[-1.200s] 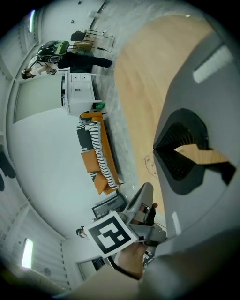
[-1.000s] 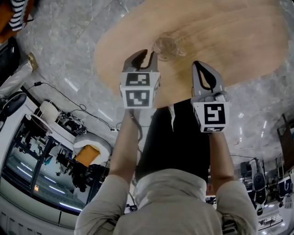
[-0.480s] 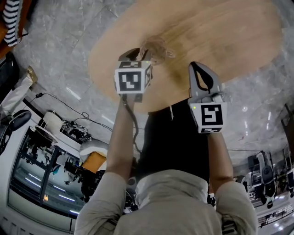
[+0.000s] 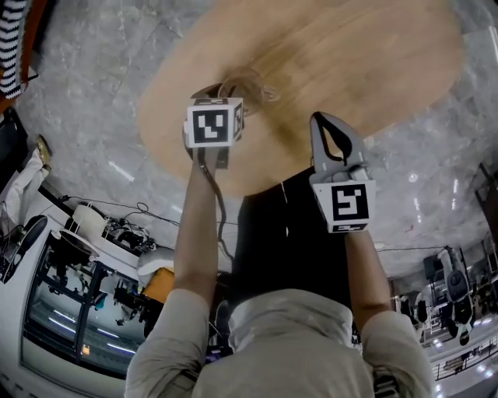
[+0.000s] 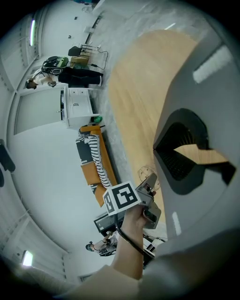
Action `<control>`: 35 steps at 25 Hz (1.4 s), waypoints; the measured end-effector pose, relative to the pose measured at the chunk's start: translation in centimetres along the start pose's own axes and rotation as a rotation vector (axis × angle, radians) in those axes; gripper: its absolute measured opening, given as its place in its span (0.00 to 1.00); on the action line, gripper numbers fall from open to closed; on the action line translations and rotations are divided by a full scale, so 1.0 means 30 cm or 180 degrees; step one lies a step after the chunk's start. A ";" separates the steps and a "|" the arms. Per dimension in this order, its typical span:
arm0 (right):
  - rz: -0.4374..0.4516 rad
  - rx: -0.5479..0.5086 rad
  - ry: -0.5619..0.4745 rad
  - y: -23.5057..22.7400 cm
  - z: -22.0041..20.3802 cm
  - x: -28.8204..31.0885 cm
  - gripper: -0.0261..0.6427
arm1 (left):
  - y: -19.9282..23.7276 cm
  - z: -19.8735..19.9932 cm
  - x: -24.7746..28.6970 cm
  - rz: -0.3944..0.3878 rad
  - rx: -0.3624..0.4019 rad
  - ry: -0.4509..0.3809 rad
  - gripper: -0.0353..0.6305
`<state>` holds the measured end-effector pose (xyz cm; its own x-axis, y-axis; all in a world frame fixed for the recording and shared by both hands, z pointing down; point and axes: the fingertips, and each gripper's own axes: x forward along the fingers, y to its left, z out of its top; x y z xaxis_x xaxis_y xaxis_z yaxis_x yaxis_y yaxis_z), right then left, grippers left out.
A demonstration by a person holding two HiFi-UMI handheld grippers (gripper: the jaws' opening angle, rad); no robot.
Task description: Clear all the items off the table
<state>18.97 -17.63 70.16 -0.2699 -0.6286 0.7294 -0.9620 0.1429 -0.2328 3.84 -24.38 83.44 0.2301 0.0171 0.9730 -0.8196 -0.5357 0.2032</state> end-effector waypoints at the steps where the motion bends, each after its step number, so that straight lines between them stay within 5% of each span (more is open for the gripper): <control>1: 0.0001 0.0007 -0.0007 -0.001 0.002 -0.005 0.05 | 0.005 0.001 0.006 0.0025 0.0016 0.0019 0.26; 8: 0.0013 0.0051 0.0000 -0.020 0.004 -0.020 0.05 | 0.045 -0.016 0.044 0.0281 0.0225 0.0282 0.25; 17: 0.0094 0.0017 -0.0027 0.014 0.009 -0.010 0.05 | 0.028 -0.011 0.071 0.0247 0.0314 0.0099 0.13; 35: 0.0123 -0.0303 -0.0187 0.267 0.155 -0.041 0.05 | 0.057 -0.153 -0.324 0.0052 -0.0110 -0.0515 0.12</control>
<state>11.79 -19.27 64.41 -0.3066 -0.6645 0.6815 -0.9513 0.2381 -0.1958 -2.21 -21.58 74.82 0.2958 -0.1289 0.9465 -0.8408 -0.5054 0.1939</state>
